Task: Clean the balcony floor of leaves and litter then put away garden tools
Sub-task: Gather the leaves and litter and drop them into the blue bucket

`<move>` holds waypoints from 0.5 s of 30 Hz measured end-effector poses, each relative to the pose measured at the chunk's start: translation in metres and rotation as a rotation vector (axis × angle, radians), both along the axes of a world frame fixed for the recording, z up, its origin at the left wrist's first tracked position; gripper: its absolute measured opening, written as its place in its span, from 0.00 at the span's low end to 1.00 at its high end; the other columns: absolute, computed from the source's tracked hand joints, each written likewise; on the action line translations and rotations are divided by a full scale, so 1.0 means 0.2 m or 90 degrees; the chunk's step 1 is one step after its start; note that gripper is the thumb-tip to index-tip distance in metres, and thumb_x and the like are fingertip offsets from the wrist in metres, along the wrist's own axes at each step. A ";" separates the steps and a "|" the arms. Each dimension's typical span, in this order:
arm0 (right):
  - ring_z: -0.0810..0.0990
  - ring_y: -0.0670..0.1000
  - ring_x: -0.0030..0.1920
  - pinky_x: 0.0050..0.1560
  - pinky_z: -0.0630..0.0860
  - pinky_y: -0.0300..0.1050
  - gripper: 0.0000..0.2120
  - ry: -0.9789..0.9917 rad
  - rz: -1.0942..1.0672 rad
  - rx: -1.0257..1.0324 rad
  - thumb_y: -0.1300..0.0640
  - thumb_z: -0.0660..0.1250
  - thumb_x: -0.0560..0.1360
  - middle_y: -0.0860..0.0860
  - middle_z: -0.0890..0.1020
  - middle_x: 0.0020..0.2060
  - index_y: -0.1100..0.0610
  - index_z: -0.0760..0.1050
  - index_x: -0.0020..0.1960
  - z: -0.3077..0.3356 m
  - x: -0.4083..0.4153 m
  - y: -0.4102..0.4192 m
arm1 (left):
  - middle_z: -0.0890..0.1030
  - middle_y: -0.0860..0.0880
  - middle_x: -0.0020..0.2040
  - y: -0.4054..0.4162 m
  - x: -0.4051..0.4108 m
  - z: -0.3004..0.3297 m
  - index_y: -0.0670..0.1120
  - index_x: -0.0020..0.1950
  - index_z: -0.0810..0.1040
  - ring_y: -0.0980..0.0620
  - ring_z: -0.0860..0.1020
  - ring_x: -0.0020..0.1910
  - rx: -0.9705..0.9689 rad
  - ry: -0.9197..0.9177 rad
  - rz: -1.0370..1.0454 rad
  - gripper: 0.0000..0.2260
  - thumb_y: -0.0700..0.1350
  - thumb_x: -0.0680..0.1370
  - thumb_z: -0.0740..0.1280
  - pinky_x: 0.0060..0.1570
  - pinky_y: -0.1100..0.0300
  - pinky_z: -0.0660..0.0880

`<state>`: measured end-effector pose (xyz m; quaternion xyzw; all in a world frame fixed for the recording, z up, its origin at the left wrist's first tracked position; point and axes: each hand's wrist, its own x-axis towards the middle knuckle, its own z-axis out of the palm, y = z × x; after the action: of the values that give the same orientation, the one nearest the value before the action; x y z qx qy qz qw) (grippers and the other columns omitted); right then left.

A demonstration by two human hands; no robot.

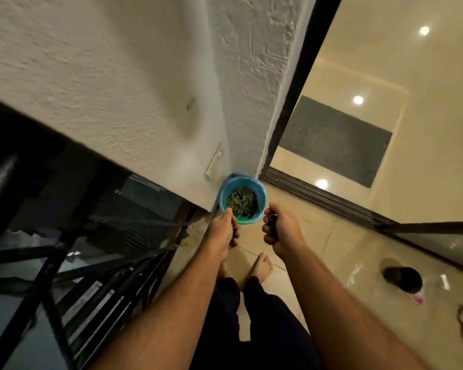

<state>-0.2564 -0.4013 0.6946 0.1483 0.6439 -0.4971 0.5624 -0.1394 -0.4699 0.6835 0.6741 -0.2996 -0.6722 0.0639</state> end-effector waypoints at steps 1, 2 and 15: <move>0.64 0.46 0.24 0.23 0.55 0.37 0.13 -0.007 -0.002 0.006 0.52 0.59 0.81 0.49 0.69 0.28 0.55 0.70 0.39 -0.04 0.00 0.01 | 0.71 0.49 0.29 0.00 -0.01 -0.05 0.47 0.39 0.69 0.53 0.67 0.25 0.005 -0.006 -0.002 0.17 0.52 0.85 0.56 0.24 0.63 0.61; 0.64 0.46 0.24 0.23 0.55 0.37 0.12 -0.012 -0.006 0.010 0.52 0.59 0.81 0.49 0.69 0.28 0.55 0.70 0.39 -0.10 -0.01 0.01 | 0.71 0.49 0.29 0.00 -0.03 -0.11 0.47 0.39 0.69 0.53 0.67 0.26 0.011 -0.008 -0.002 0.17 0.52 0.85 0.56 0.24 0.63 0.62; 0.65 0.47 0.24 0.24 0.59 0.39 0.10 -0.001 -0.055 0.058 0.54 0.62 0.80 0.50 0.69 0.28 0.56 0.73 0.41 -1.28 -0.13 -0.21 | 0.72 0.49 0.33 -0.23 -0.26 -1.27 0.46 0.43 0.72 0.55 0.69 0.27 0.039 -0.039 -0.017 0.17 0.55 0.84 0.57 0.25 0.63 0.65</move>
<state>-0.2829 -0.4442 0.4392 0.2014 0.6584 -0.4911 0.5336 -0.1917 -0.5150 0.4295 0.6921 -0.2897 -0.6607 0.0253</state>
